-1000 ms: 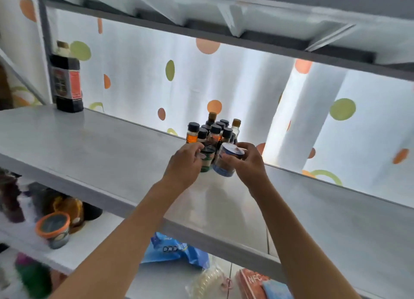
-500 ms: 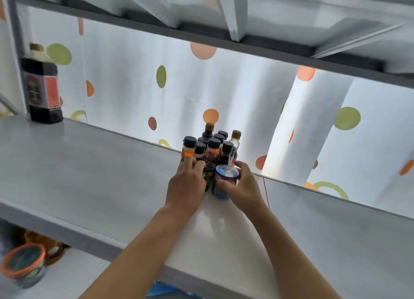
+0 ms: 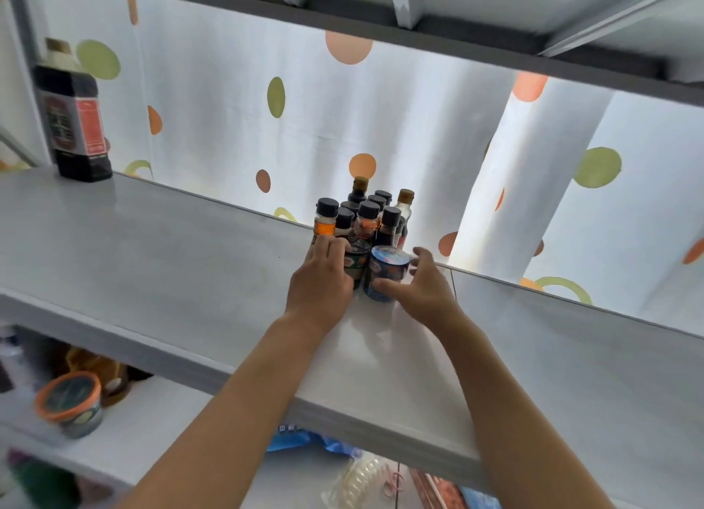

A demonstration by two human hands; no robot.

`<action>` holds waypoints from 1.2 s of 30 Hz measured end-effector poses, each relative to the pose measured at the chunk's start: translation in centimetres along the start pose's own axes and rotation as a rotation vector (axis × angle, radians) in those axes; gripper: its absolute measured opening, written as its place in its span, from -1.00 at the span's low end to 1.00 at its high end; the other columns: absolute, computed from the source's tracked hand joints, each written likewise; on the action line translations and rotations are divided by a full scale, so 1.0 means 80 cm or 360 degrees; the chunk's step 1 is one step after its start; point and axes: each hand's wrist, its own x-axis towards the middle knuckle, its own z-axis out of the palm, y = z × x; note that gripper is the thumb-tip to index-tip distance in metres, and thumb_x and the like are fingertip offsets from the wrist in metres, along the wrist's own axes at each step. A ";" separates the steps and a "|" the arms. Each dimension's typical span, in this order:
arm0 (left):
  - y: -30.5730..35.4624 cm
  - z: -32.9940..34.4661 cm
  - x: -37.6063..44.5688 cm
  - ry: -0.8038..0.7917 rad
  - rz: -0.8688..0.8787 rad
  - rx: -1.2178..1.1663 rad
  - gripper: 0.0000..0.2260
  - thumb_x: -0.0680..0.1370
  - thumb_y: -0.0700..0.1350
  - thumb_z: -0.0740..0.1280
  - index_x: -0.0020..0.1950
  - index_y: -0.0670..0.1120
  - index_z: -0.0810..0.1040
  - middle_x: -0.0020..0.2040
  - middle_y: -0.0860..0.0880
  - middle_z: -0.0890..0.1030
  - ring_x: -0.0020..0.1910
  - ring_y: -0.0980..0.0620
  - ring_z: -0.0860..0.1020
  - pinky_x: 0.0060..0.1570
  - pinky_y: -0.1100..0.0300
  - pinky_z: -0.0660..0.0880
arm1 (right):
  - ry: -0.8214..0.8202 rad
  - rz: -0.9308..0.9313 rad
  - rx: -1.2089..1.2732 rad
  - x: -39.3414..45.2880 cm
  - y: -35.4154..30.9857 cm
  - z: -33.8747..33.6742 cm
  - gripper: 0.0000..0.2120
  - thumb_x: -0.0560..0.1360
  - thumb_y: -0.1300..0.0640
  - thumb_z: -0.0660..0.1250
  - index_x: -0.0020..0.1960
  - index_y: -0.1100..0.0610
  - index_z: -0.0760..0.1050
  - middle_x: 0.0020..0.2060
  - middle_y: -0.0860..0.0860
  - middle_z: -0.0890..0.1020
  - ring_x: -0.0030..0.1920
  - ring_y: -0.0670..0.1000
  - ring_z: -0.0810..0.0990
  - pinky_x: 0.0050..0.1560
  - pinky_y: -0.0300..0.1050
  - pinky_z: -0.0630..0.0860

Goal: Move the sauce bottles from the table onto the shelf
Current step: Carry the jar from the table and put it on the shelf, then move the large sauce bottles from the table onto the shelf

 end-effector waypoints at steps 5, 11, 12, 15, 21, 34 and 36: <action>0.007 -0.025 -0.037 0.0150 -0.0105 -0.0123 -0.57 0.53 -0.25 0.28 0.39 -0.15 0.33 0.28 -0.11 0.46 0.24 -0.09 0.44 0.13 0.07 0.44 | 0.0141 -0.0161 -0.0392 -0.016 -0.006 -0.010 -0.15 0.41 -0.02 0.49 0.53 0.14 0.11 0.47 0.16 0.25 0.47 0.17 0.25 0.37 0.01 0.30; 0.017 -0.059 -0.130 0.0375 -0.0226 0.0223 -0.48 0.59 -0.14 0.25 0.53 -0.08 0.20 0.48 -0.08 0.34 0.44 -0.03 0.33 0.37 0.20 0.22 | 0.0285 -0.0768 -0.0442 -0.061 -0.053 0.004 -0.31 0.45 0.07 0.40 0.50 0.09 0.19 0.50 0.14 0.20 0.51 0.19 0.18 0.49 0.15 0.19; 0.019 -0.065 -0.148 0.0413 -0.0252 0.0315 -0.48 0.59 -0.13 0.24 0.54 -0.10 0.19 0.50 -0.10 0.31 0.48 -0.05 0.29 0.42 0.16 0.18 | 0.0210 -0.0871 -0.0401 -0.074 -0.061 0.008 -0.33 0.46 0.06 0.39 0.50 0.09 0.21 0.51 0.13 0.21 0.52 0.18 0.17 0.50 0.14 0.18; 0.022 -0.090 -0.213 0.0496 -0.0286 0.0537 -0.45 0.57 -0.17 0.24 0.55 -0.18 0.18 0.52 -0.17 0.28 0.52 -0.11 0.20 0.46 0.02 0.09 | -0.0020 -0.1194 -0.0295 -0.121 -0.074 0.028 -0.41 0.52 0.13 0.34 0.51 0.09 0.26 0.54 0.16 0.21 0.54 0.20 0.16 0.51 0.15 0.16; 0.032 -0.157 -0.341 0.0506 -0.0609 0.0817 -0.41 0.60 -0.16 0.19 0.59 -0.12 0.03 0.59 -0.07 0.07 0.56 0.06 -0.07 0.53 0.04 -0.03 | -0.0432 -0.1474 0.0035 -0.239 -0.091 0.064 -0.46 0.56 0.14 0.30 0.51 0.07 0.28 0.55 0.12 0.21 0.55 0.16 0.15 0.53 0.12 0.15; 0.132 -0.278 -0.611 0.0870 -0.1236 0.1084 -0.41 0.64 -0.11 0.18 0.60 -0.04 -0.05 0.59 0.07 -0.05 0.56 0.17 -0.17 0.53 0.14 -0.07 | -0.0969 -0.1976 0.0148 -0.527 -0.109 0.129 -0.46 0.56 0.12 0.31 0.50 0.15 0.28 0.48 0.17 0.32 0.53 0.17 0.21 0.51 0.04 0.13; 0.149 -0.298 -0.660 0.0926 -0.1343 0.1118 -0.41 0.64 -0.11 0.18 0.59 -0.06 -0.06 0.59 0.06 -0.07 0.56 0.16 -0.17 0.53 0.14 -0.09 | -0.1039 -0.2056 0.0172 -0.577 -0.120 0.132 -0.48 0.55 0.14 0.31 0.48 0.17 0.30 0.47 0.19 0.34 0.52 0.20 0.23 0.51 0.06 0.15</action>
